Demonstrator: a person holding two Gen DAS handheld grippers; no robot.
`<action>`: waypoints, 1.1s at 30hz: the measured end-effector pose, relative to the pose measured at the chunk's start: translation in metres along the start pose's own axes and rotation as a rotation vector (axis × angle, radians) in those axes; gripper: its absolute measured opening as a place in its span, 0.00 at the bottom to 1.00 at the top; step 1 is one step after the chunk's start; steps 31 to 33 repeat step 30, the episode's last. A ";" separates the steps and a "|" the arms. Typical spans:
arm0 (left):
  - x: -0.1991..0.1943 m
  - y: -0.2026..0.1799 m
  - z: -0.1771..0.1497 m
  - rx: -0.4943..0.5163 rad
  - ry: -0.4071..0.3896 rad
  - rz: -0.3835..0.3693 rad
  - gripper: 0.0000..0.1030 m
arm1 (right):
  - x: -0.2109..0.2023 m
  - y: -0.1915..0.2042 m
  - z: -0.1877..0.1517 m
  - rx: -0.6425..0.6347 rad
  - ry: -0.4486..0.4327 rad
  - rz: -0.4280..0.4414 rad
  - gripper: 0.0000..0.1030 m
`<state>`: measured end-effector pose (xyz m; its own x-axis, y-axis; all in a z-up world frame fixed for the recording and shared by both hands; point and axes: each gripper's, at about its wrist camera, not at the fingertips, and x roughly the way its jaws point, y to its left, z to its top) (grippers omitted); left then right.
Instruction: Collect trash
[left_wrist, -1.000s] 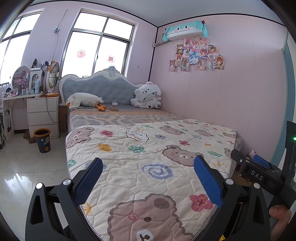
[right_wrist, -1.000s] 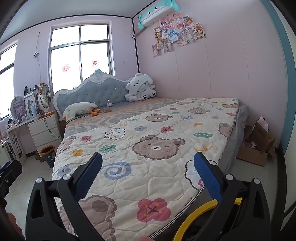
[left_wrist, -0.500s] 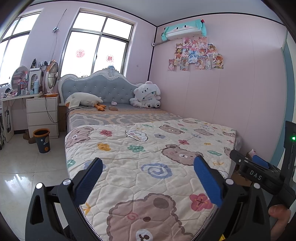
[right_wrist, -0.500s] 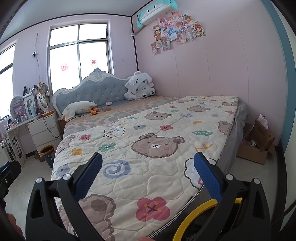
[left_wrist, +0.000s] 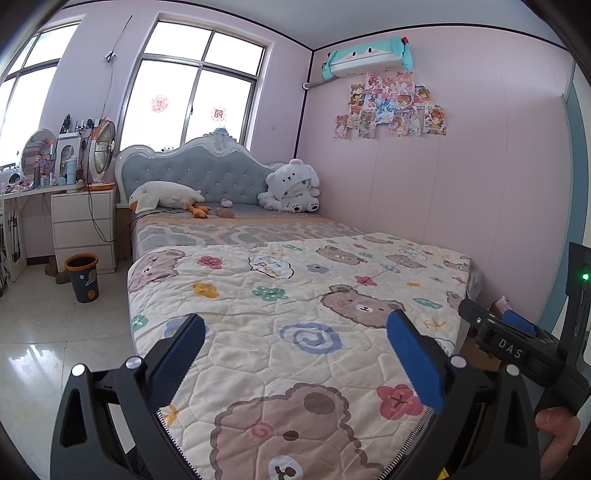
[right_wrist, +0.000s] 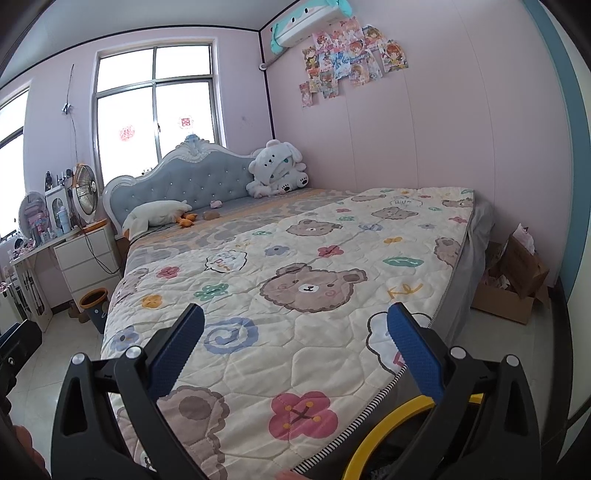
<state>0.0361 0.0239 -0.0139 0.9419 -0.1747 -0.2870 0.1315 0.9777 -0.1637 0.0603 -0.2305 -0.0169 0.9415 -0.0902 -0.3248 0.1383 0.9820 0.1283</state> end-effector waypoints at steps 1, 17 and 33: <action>0.001 0.000 0.000 -0.001 0.002 -0.001 0.92 | 0.000 0.000 0.000 -0.001 0.000 0.000 0.92; 0.006 0.001 -0.003 0.002 0.009 0.001 0.92 | 0.003 -0.003 -0.003 0.011 0.009 -0.002 0.92; 0.011 0.002 -0.004 0.007 0.017 0.005 0.92 | 0.005 -0.006 -0.005 0.015 0.014 -0.001 0.92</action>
